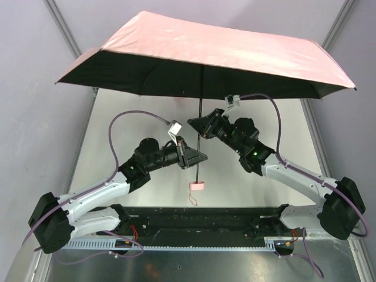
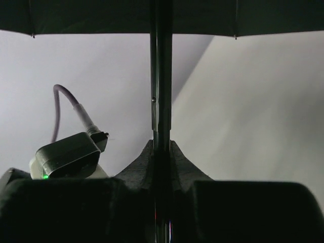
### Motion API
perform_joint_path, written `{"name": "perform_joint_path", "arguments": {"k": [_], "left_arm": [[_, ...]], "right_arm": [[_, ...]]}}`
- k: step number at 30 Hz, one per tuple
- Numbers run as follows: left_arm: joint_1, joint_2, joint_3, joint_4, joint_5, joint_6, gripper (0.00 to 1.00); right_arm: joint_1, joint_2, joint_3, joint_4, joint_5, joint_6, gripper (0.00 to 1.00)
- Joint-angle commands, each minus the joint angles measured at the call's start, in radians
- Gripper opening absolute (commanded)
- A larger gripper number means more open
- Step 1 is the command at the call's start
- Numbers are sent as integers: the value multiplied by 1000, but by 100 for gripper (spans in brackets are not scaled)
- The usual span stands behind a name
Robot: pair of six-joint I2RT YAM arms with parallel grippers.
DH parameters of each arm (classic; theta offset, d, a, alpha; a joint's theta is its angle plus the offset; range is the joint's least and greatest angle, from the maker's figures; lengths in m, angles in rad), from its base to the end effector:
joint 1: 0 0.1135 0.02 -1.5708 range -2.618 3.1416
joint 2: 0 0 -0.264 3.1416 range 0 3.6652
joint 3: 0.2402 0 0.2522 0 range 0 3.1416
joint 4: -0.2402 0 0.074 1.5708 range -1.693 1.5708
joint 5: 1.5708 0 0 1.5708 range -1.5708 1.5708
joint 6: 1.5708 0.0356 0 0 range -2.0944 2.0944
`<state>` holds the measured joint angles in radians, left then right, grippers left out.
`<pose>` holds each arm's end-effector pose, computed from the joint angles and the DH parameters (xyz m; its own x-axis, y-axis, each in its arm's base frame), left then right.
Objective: Put away the umbrella
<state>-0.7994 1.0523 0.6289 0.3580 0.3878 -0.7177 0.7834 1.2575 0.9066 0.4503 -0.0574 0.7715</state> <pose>0.1604 -0.1842 0.2899 -0.6438 -0.2112 -0.7355 0.6682 0.3132 -0.6749 0.2099 0.2119 0.3477 -0.4690 0.5153 -0.7173 -0.5831 0.4294 0.6897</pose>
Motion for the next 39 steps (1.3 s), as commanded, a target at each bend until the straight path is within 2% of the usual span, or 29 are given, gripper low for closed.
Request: {"name": "perform_joint_path", "arguments": {"k": [1,3,4,6,10,12,14,18,21,29,34,39], "left_arm": [[-39,9,35,3,-119,74,3],[-81,1,35,-23,-220,100,1],[-105,-3,37,-40,-271,113,0],[-149,-12,39,-71,-373,137,0],[-191,-19,37,-101,-481,157,0],[-199,-22,39,-109,-502,162,0],[-203,-21,43,-118,-521,163,0],[-206,-35,31,-128,-538,154,0],[-207,-43,16,-127,-536,146,0],[-207,-48,-6,-117,-499,131,0],[-207,-45,-21,-108,-486,101,0],[-207,-29,-20,-105,-488,96,0]], "right_arm": [[44,-46,137,-126,132,-129,0],[47,-37,161,-181,189,-154,2],[47,-30,177,-206,216,-168,6],[48,-17,215,-261,293,-193,19],[43,25,287,-293,414,-263,53],[33,61,326,-286,446,-307,64],[23,101,366,-272,472,-347,71],[-18,180,464,-287,512,-382,75],[-74,204,496,-303,507,-327,77],[-205,241,512,-258,337,-151,80],[-299,273,514,-180,189,-18,79],[-314,285,514,-129,233,6,74]]}}
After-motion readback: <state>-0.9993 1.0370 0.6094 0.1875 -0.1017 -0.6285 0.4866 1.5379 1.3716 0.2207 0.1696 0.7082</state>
